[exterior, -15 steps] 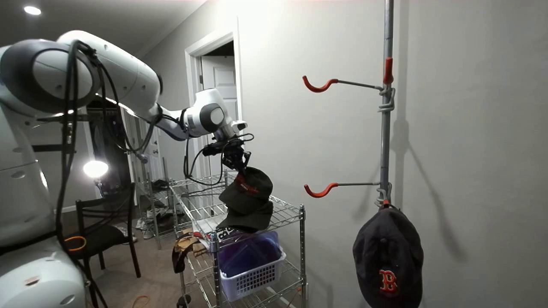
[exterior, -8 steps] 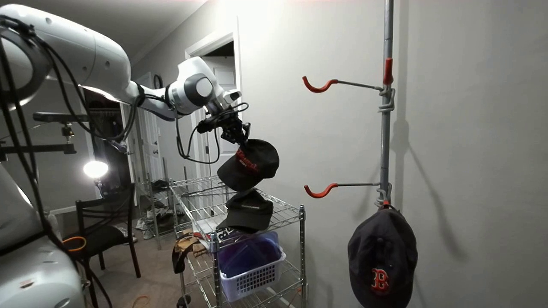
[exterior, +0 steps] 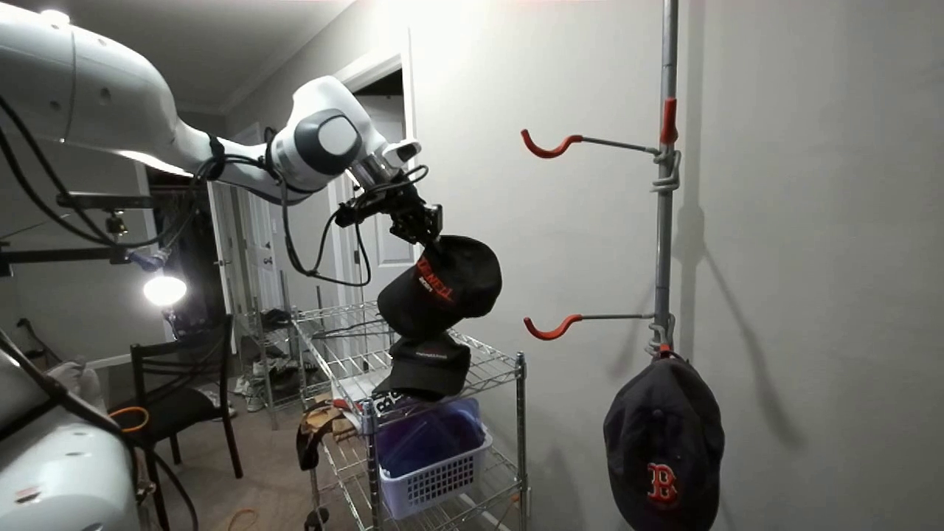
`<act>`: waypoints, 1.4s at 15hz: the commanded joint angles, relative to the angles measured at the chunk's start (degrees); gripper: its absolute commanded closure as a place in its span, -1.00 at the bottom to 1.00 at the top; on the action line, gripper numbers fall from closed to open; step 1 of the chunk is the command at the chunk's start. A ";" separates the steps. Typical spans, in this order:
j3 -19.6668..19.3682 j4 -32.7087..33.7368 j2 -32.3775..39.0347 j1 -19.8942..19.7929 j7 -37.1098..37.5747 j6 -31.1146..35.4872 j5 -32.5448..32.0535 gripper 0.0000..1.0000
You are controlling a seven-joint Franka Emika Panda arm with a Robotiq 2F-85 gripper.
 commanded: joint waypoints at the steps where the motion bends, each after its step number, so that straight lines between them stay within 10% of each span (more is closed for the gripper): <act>1: -2.91 -5.99 -7.79 -2.84 0.72 1.10 0.47 0.96; 21: -9.74 -0.68 -10.42 -13.37 -2.56 2.32 -4.71 0.96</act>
